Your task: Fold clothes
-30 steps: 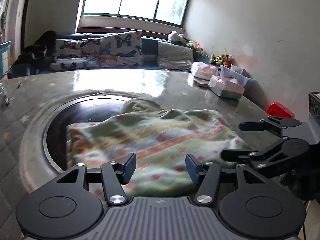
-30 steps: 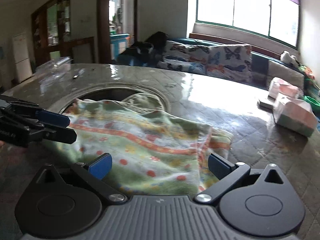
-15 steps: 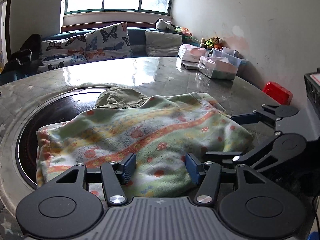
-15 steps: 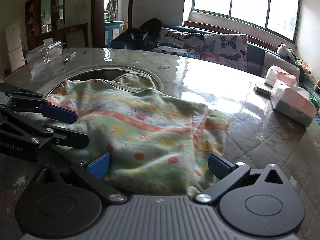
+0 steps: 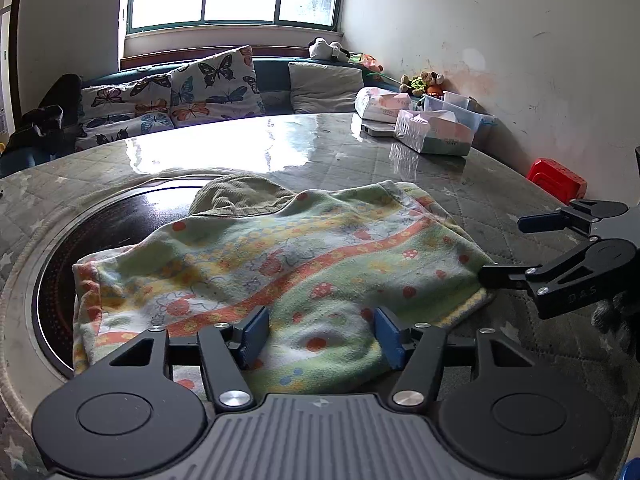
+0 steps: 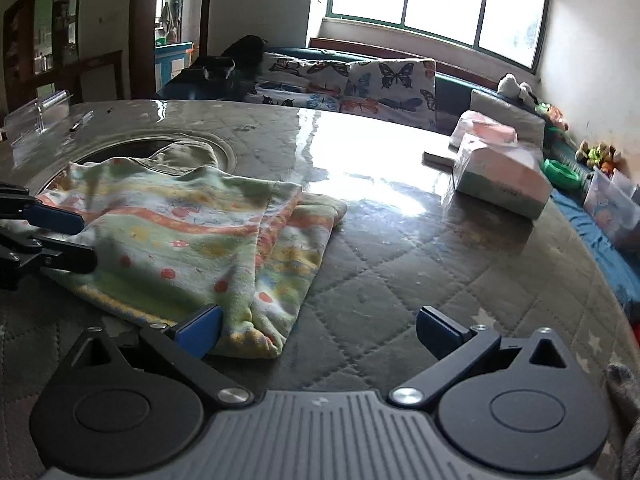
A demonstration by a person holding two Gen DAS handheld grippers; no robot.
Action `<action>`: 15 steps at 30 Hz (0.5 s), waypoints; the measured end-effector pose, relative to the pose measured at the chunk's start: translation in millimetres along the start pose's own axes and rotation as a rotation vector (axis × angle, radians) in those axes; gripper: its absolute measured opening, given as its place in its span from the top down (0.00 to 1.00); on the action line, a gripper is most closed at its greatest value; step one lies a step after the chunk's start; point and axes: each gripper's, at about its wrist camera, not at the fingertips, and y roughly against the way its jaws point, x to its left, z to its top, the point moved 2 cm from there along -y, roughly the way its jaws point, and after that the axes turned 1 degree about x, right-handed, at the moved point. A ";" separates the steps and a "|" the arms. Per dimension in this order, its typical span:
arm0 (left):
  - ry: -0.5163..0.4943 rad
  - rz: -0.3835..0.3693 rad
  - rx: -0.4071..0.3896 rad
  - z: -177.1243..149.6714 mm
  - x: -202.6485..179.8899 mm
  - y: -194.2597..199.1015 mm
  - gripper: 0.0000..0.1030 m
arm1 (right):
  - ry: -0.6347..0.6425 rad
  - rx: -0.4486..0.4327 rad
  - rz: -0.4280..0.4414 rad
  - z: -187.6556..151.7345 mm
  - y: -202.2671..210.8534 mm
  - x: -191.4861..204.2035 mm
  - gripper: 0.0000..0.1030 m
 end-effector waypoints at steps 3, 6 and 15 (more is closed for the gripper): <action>0.000 -0.002 0.000 0.2 -0.3 0.7 0.37 | 0.013 -0.025 -0.016 5.1 3.3 2.8 0.00; -0.003 0.001 0.001 -0.3 -2.2 0.0 0.36 | 0.010 -0.048 -0.024 12.8 -1.2 3.8 0.00; 0.012 0.004 -0.003 2.3 -0.4 3.2 0.36 | 0.005 -0.029 -0.034 14.0 -11.7 2.4 0.00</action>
